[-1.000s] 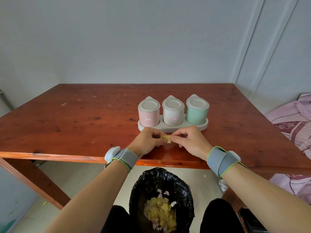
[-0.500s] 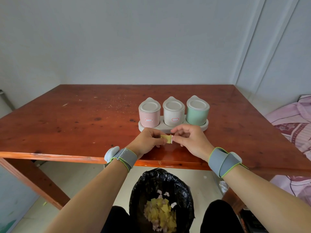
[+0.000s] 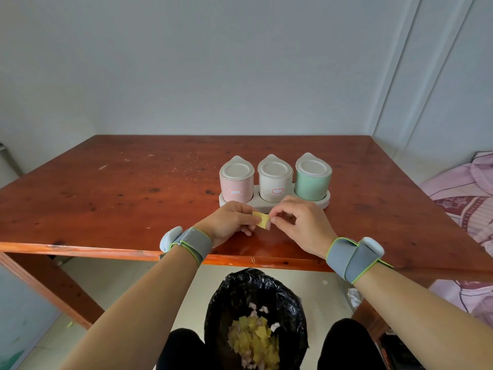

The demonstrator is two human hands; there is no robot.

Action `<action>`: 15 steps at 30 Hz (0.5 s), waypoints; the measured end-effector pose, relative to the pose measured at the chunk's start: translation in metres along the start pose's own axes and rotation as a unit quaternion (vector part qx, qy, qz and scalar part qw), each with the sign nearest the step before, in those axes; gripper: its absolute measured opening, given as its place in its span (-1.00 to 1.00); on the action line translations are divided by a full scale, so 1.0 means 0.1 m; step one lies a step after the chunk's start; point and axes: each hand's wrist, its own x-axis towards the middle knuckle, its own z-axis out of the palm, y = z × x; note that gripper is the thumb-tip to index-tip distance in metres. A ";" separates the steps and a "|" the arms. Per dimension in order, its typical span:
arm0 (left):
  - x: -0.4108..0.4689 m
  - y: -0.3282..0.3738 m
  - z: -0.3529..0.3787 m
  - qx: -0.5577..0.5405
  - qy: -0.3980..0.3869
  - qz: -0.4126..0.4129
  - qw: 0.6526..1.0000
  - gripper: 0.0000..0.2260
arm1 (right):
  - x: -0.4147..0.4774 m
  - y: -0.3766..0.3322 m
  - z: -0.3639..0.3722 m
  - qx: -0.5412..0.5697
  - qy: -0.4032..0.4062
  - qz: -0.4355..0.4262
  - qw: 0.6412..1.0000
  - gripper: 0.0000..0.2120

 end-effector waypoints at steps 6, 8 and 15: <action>0.02 0.04 0.07 0.080 0.056 0.001 0.995 -0.89 | -0.05 0.07 -0.04 -0.006 0.018 0.021 1.000 -0.94; 0.03 0.04 0.12 0.125 0.084 0.007 0.989 -0.86 | -0.06 0.11 -0.07 -0.005 0.030 0.039 0.999 -0.93; 0.13 -0.01 0.26 0.307 0.139 0.088 0.937 -0.81 | -0.11 0.29 -0.25 0.038 0.074 0.123 0.989 -0.92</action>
